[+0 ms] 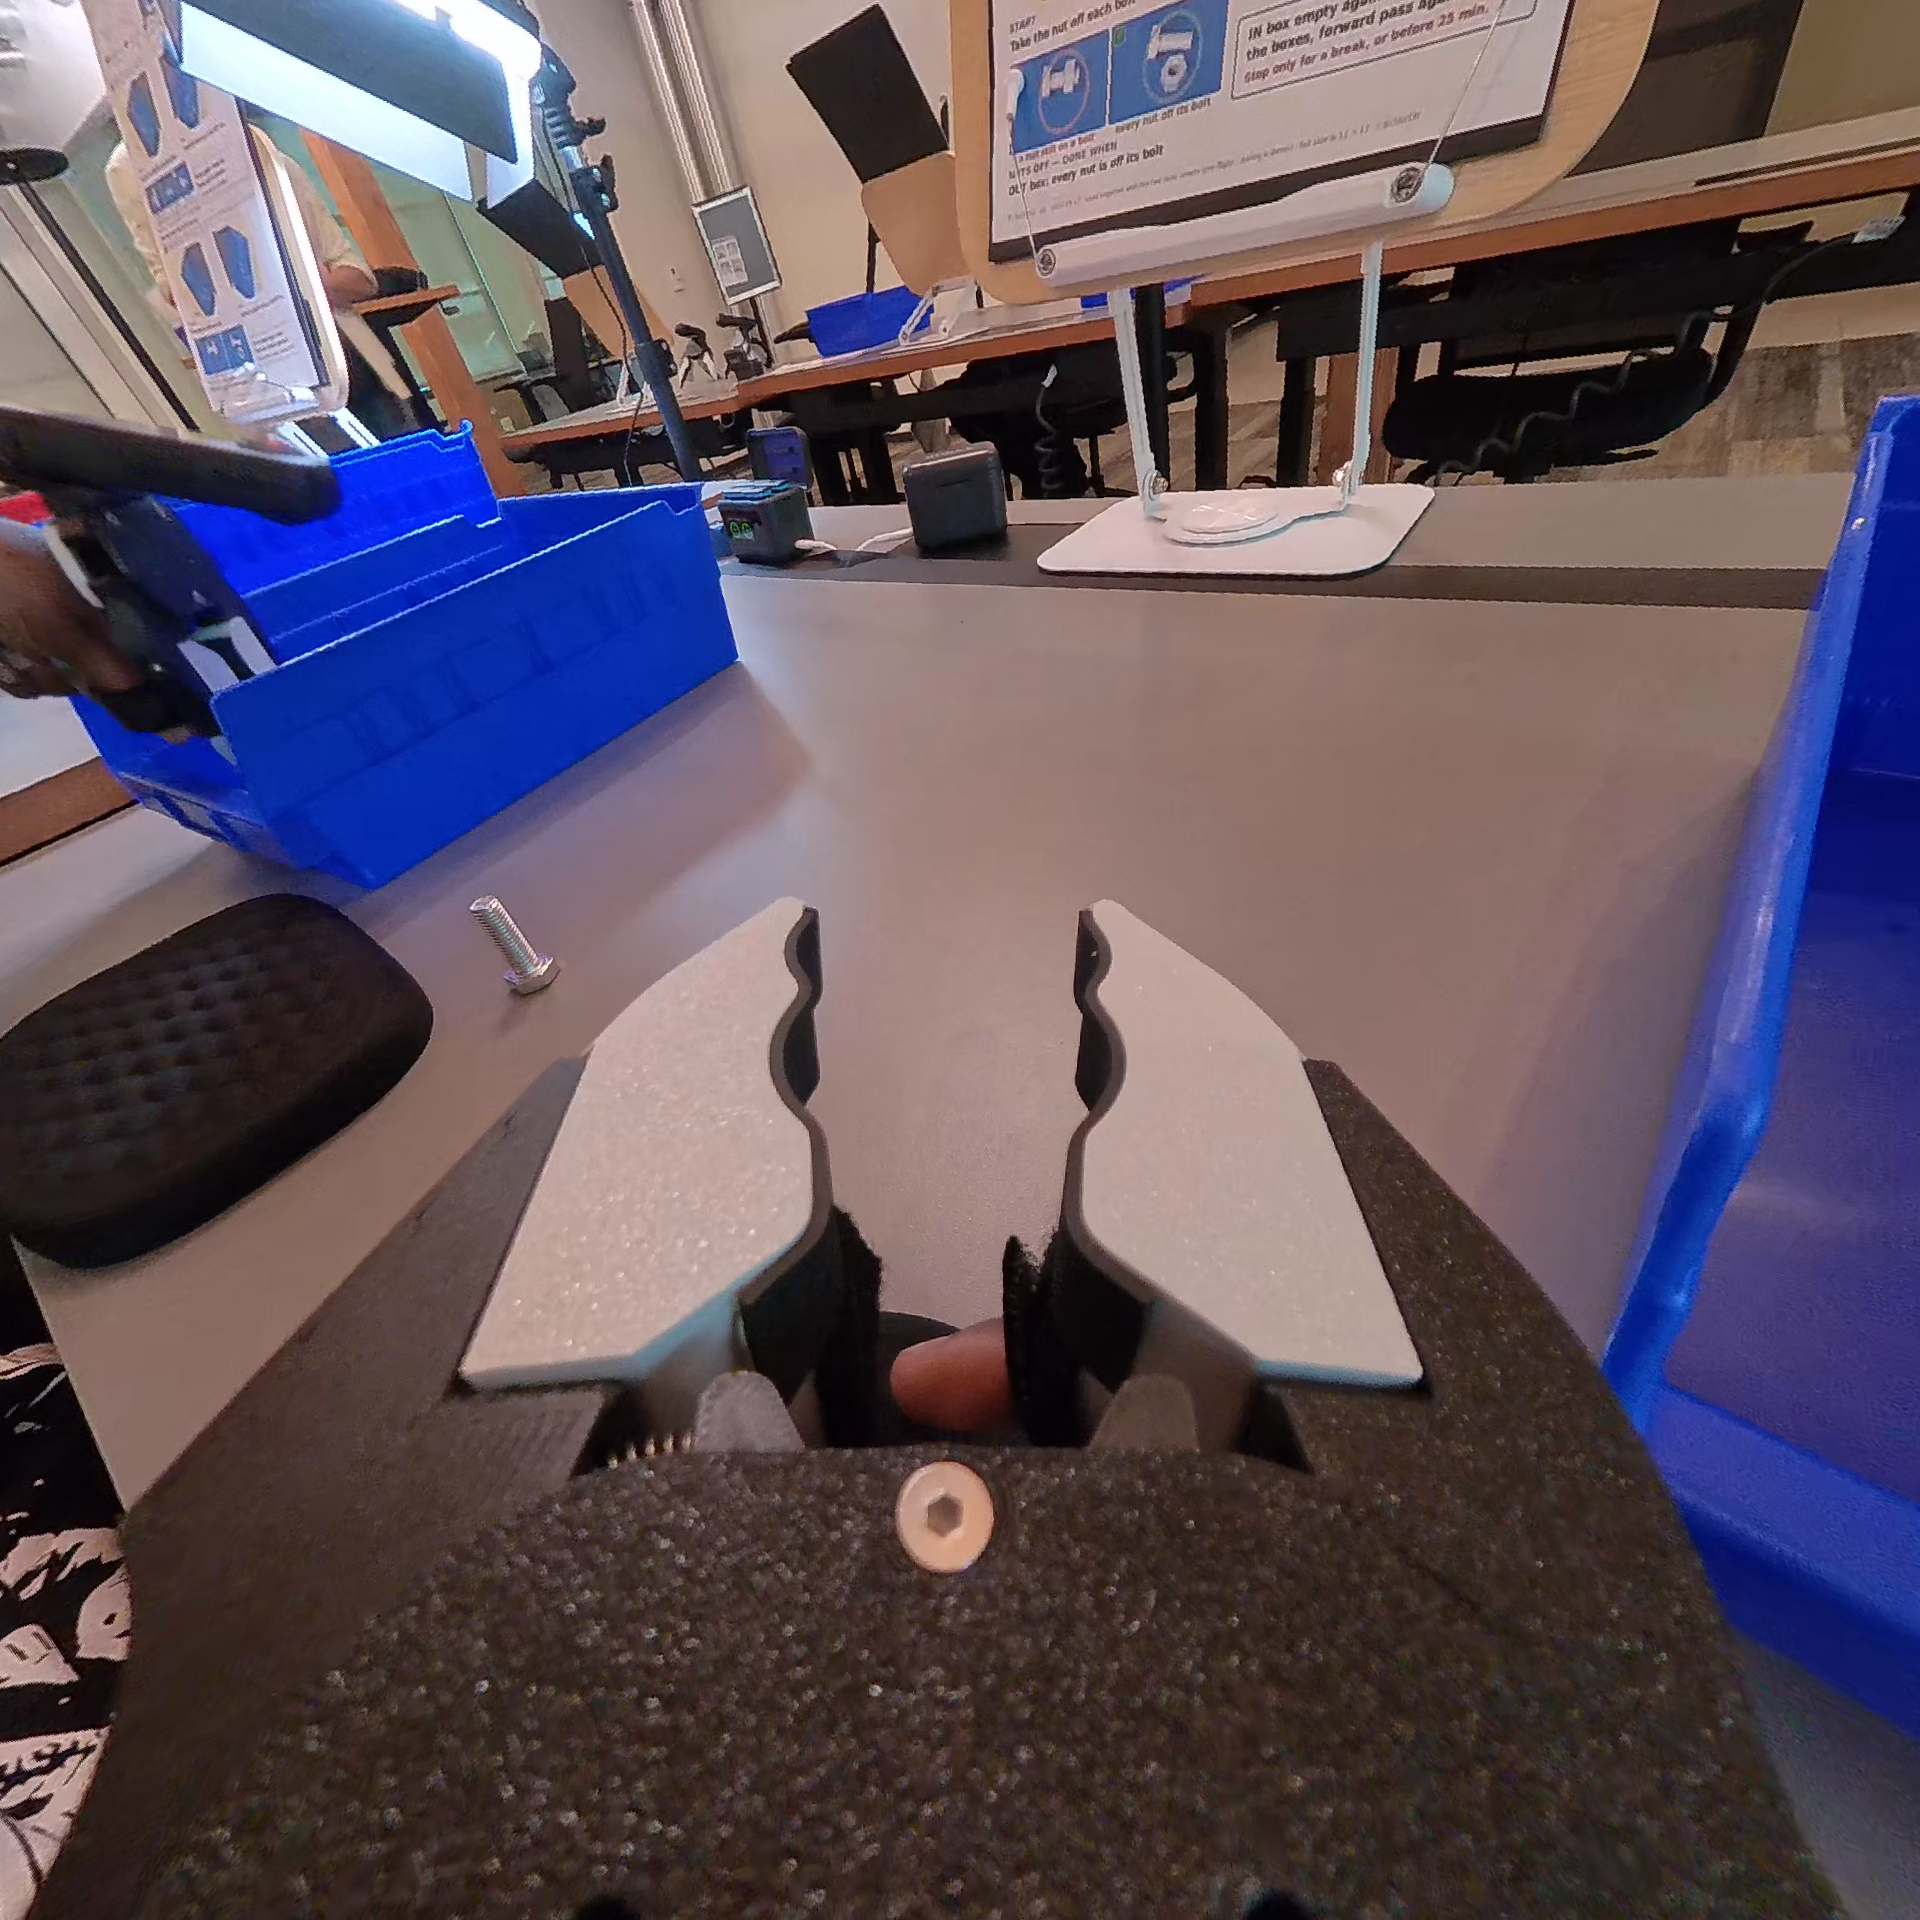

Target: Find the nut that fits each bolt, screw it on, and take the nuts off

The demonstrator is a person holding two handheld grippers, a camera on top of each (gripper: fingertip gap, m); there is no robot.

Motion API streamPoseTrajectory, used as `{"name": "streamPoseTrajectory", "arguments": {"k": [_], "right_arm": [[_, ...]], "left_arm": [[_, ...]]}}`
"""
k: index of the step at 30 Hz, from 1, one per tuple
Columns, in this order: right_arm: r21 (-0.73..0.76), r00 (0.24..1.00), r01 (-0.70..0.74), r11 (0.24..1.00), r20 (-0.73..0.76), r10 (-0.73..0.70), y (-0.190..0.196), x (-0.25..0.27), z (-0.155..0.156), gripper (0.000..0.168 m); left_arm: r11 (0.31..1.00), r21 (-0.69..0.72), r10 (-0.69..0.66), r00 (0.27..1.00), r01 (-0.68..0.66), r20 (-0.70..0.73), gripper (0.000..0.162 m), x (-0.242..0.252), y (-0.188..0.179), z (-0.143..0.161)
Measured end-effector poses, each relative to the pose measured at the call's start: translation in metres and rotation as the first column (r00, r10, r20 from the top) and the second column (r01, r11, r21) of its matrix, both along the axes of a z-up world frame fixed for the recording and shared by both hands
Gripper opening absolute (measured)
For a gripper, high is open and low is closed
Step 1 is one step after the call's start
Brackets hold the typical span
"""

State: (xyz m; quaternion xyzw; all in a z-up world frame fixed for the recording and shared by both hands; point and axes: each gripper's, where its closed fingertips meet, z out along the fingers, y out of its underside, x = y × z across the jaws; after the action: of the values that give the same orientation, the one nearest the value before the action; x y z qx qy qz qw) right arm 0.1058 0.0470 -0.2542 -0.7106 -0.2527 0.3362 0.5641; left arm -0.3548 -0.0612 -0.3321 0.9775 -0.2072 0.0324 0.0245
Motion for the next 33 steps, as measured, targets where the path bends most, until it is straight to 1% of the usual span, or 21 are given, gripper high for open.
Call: {"name": "streamPoseTrajectory", "arguments": {"k": [3, 6, 8, 10, 12, 14, 17, 21, 24, 28, 33], "right_arm": [[0.0, 1.0, 0.0, 1.0, 0.002, 0.0, 0.0, 0.0, 0.0, 0.047], [0.0, 1.0, -0.001, 1.0, 0.004, 0.001, 0.0, 0.0, -0.001, 0.047], [-0.001, 1.0, -0.002, 1.0, 0.005, 0.002, 0.0, -0.001, -0.001, 0.047], [-0.001, 1.0, -0.004, 1.0, 0.007, 0.004, 0.0, -0.001, -0.001, 0.047], [0.002, 1.0, -0.004, 1.0, 0.008, 0.004, -0.001, -0.001, -0.001, 0.047], [0.006, 1.0, -0.004, 1.0, 0.009, 0.004, -0.001, -0.001, 0.0, 0.047], [0.008, 1.0, -0.006, 1.0, 0.009, 0.006, -0.001, -0.001, 0.0, 0.047], [0.01, 1.0, -0.006, 1.0, 0.002, 0.006, -0.001, -0.001, 0.001, 0.047], [0.01, 1.0, -0.007, 1.0, -0.003, 0.007, -0.001, -0.001, 0.001, 0.047], [0.012, 1.0, -0.008, 1.0, -0.006, 0.008, -0.001, -0.001, 0.002, 0.047], [0.013, 1.0, -0.009, 1.0, -0.01, 0.009, -0.002, -0.001, 0.002, 0.046]], "left_arm": [[0.993, 0.115, -0.026, 1.0, 0.023, 0.017, 0.02, 0.008, 0.011, 0.023], [0.958, 0.275, -0.097, 0.995, 0.084, 0.033, 0.02, 0.029, 0.024, 0.056], [0.908, 0.394, -0.176, 0.983, 0.145, 0.045, 0.02, 0.053, 0.032, 0.082], [0.839, 0.499, -0.276, 0.96, 0.215, 0.05, 0.02, 0.086, 0.036, 0.104], [0.787, 0.543, -0.377, 0.925, 0.293, 0.046, 0.02, 0.122, 0.032, 0.118], [0.74, 0.556, -0.471, 0.882, 0.379, 0.025, 0.02, 0.157, 0.026, 0.122], [0.69, 0.519, -0.591, 0.806, 0.505, 0.001, 0.02, 0.207, 0.018, 0.11], [0.62, 0.416, -0.733, 0.68, 0.665, 0.004, 0.02, 0.267, 0.005, 0.074], [0.583, 0.341, -0.789, 0.614, 0.737, 0.021, 0.02, 0.298, -0.002, 0.046], [0.57, 0.256, -0.807, 0.591, 0.781, -0.005, 0.02, 0.315, 0.001, 0.015], [0.569, 0.199, -0.811, 0.584, 0.798, -0.023, 0.02, 0.319, 0.004, -0.002]]}}
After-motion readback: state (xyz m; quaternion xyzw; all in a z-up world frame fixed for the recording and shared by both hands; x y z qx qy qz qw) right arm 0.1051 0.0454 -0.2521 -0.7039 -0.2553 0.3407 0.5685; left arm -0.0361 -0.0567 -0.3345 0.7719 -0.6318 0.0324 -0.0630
